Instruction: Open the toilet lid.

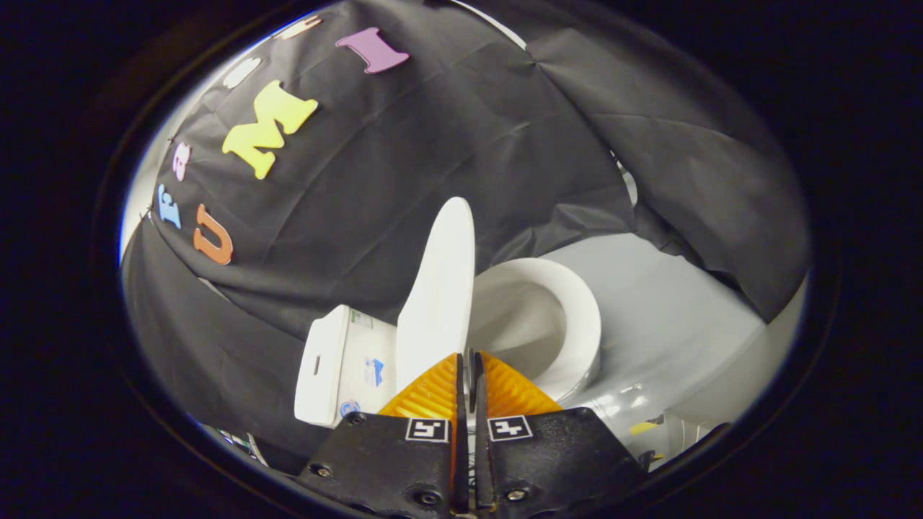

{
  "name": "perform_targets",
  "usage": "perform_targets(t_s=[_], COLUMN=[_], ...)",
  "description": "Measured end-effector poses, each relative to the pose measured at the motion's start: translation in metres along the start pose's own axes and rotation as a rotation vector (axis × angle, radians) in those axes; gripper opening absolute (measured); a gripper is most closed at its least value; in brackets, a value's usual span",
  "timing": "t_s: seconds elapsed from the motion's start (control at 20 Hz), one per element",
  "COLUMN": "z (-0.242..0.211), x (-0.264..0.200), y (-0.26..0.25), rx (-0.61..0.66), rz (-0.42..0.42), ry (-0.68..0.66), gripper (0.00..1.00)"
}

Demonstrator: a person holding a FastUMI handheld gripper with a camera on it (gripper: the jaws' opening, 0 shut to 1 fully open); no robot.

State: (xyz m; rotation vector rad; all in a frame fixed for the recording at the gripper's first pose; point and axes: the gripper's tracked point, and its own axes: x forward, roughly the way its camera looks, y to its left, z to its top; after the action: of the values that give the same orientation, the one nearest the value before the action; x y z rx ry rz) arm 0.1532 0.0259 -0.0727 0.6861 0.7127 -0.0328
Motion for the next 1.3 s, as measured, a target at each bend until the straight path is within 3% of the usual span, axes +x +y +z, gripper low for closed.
perform_targets(t_s=[0.75, 1.3], z=[0.007, 0.007], x=[-0.020, -0.024], y=[0.071, 0.127], rx=[-0.174, -0.276], rz=[-0.151, -0.197], ry=[-0.040, -0.077], gripper=[0.07, 0.07])
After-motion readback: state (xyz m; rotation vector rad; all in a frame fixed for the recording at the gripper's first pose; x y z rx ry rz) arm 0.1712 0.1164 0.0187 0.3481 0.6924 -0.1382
